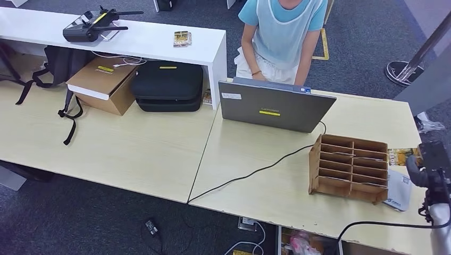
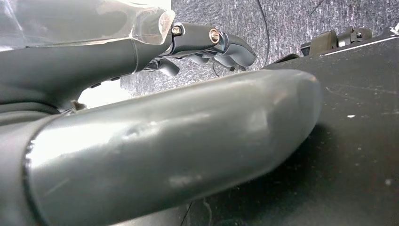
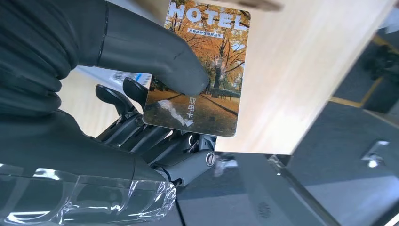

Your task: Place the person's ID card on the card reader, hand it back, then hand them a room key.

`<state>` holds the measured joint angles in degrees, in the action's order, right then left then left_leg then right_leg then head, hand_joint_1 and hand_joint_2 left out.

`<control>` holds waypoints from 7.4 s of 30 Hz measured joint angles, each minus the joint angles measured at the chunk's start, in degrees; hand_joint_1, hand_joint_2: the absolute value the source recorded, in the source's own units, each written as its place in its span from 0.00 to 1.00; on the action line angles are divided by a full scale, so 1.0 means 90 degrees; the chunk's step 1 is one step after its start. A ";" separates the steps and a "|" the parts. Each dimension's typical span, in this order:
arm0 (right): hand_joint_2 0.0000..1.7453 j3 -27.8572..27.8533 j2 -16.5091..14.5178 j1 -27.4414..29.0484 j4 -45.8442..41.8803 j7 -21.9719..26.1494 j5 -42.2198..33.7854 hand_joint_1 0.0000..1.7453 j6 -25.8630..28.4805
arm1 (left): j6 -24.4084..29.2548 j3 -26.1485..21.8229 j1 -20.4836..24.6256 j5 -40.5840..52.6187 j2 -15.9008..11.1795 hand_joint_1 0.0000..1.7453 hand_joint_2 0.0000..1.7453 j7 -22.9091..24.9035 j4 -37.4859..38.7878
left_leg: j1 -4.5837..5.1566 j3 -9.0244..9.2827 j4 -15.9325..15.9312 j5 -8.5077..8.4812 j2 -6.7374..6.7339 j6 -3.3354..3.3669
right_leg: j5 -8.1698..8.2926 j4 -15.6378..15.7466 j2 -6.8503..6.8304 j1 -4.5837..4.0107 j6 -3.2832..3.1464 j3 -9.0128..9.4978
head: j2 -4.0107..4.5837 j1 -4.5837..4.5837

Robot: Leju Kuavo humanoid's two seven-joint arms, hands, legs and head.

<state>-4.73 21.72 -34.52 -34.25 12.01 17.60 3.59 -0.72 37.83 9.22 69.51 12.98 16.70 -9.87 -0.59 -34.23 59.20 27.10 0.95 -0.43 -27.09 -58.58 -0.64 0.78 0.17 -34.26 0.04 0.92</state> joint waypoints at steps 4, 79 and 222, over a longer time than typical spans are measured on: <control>1.00 0.0047 -0.0234 -0.0385 -0.0163 0.0071 0.0136 1.00 0.0079 | 0.0002 -0.0010 -0.0002 0.0032 0.0000 0.00 0.00 0.0000 -0.0001 | 0.0000 0.0003 0.0000 -0.0001 -0.0012 -0.0001 | 0.0002 -0.0002 0.0013 0.0000 -0.0002 0.0000 | 0.0000 -0.0001; 1.00 0.2176 -0.1505 -0.2798 -0.1073 -0.0100 0.2794 0.00 0.0427 | 0.0091 -0.0494 -0.0129 -0.0022 0.0019 0.00 0.00 0.0000 -0.0021 | -0.0011 0.0030 0.0003 -0.0008 0.0067 -0.0006 | -0.0002 0.0032 -0.0061 -0.0010 0.0002 0.0056 | 0.0000 -0.0004; 1.00 0.1022 -0.0958 0.3492 -0.5158 -0.1981 0.6375 0.00 0.0100 | 0.0605 -0.2088 -0.0325 -0.0475 0.0097 0.00 0.00 0.0000 -0.0021 | -0.0006 0.0085 -0.0014 0.0060 -0.0019 0.0017 | -0.0049 0.0051 0.0018 -0.0008 0.0021 0.0099 | 0.0000 -0.0005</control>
<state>4.47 13.09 -3.09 -80.67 -5.81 74.97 4.49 4.72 19.04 6.30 65.24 13.86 16.70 -10.05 -0.65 -33.46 59.07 27.64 0.77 -0.28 -27.53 -58.12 -0.48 0.71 0.37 -33.37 0.04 0.87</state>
